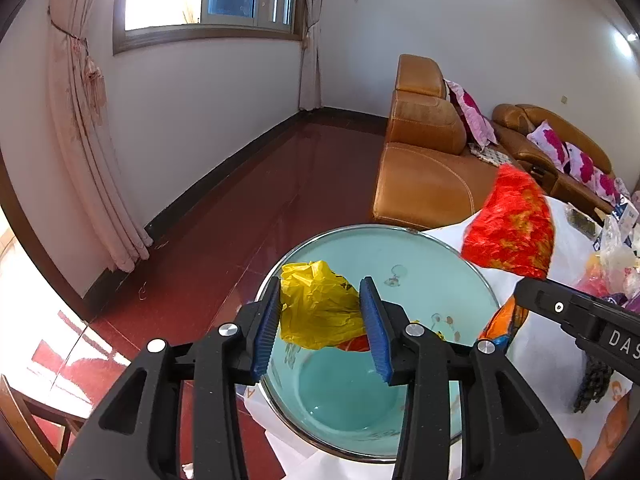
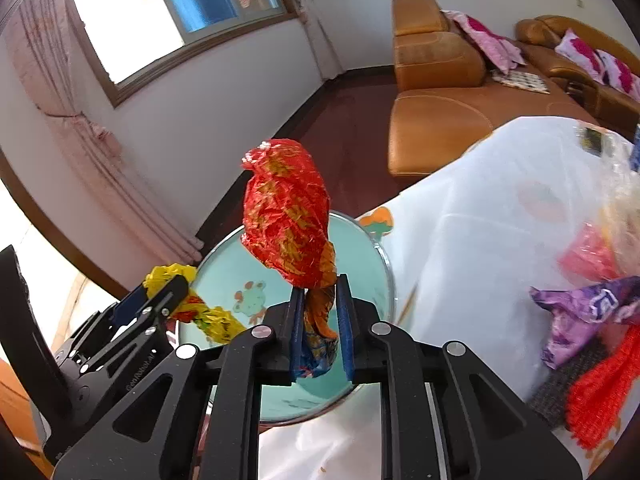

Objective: Collect trash
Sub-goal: 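Carry both items over the blue bin and open both grippers to drop them, then grasp the black mesh with the left gripper while the right grasps the red net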

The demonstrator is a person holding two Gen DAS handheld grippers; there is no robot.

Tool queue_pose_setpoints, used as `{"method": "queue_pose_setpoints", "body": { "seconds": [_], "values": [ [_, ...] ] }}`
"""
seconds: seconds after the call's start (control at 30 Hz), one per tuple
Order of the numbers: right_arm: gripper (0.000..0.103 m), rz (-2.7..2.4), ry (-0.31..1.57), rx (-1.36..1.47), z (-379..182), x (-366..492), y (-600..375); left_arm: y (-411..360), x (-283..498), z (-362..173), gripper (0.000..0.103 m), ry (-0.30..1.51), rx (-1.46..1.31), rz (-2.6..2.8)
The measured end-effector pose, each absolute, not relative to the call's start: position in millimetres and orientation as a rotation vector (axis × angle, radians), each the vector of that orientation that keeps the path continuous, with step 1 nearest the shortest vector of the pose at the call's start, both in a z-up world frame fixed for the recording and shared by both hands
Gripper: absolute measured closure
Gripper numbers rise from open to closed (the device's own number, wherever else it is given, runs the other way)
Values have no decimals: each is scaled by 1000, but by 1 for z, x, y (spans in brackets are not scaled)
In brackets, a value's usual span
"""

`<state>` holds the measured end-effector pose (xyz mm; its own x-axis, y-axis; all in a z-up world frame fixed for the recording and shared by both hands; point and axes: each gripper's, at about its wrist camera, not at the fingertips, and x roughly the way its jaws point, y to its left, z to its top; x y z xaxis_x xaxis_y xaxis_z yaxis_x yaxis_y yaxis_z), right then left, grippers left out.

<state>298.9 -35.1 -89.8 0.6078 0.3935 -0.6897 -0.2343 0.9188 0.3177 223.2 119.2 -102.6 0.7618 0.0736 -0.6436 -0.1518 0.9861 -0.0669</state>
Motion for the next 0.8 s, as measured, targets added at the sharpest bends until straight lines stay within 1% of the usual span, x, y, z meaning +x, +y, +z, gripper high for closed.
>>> {"method": "queue_pose_setpoints", "body": {
  "seconds": [0.07,0.1,0.13,0.17,0.3,0.37,0.5,0.63,0.8],
  "values": [
    [79,372,846,208,-92,300,-33,121,224,-104,61,702,-120,130],
    [70,381,851,218,-92,302,-35,123,224,-105,59,705,-121,135],
    [66,385,852,225,-93,301,-35,124,224,-105,51,705,-123,141],
    [66,383,851,229,-93,301,-36,125,224,-105,42,704,-125,151],
    [66,369,834,244,-87,297,-40,128,219,-102,35,695,-129,175],
    [66,353,808,255,-79,291,-45,127,215,-98,29,687,-135,177],
    [62,317,738,254,-60,276,-62,123,210,-91,25,674,-144,165],
    [61,227,670,242,-45,256,-91,107,203,-85,22,662,-122,132],
    [60,113,630,236,-44,233,-132,82,197,-79,18,652,-99,72]
  ]
}}
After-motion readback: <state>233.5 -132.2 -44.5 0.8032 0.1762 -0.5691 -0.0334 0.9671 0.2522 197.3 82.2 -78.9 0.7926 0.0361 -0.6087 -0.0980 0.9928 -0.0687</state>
